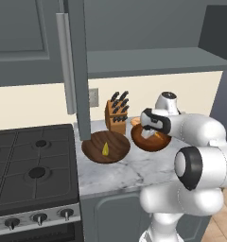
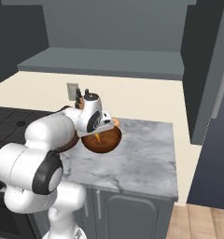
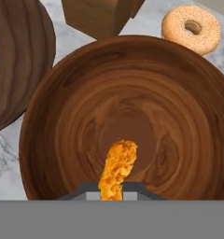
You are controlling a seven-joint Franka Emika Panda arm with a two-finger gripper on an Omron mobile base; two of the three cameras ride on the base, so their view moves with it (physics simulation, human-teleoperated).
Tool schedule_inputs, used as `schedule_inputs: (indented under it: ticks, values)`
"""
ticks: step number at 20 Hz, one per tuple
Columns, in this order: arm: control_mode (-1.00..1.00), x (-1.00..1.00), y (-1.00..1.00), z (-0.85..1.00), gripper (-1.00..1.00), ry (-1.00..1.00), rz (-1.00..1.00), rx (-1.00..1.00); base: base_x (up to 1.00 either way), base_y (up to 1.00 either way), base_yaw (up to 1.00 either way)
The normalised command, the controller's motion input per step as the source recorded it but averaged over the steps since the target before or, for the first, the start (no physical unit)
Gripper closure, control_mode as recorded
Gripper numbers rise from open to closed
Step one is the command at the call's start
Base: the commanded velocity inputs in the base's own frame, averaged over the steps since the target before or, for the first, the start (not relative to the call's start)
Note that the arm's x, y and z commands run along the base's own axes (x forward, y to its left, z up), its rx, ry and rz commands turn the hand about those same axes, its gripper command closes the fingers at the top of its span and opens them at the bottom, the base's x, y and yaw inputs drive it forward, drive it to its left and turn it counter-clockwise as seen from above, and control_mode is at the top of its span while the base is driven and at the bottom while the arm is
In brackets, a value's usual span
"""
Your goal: Pick both bowls and place them on the counter. Then place the lemon wedge in one bowl and place the shrimp in the other bowl.
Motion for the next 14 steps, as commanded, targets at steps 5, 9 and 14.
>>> schedule_inputs:
  ticks: [5,9,14]
  values:
    - [-1.00,-0.13,0.00,-0.16,1.00,0.00,-0.01,0.00,0.00,0.00,0.00]
    - [-1.00,-0.06,0.00,-0.19,1.00,0.00,-0.02,0.00,0.00,0.00,0.00]
    - [-1.00,-0.01,0.00,-0.19,1.00,0.00,-0.02,0.00,0.00,0.00,0.00]
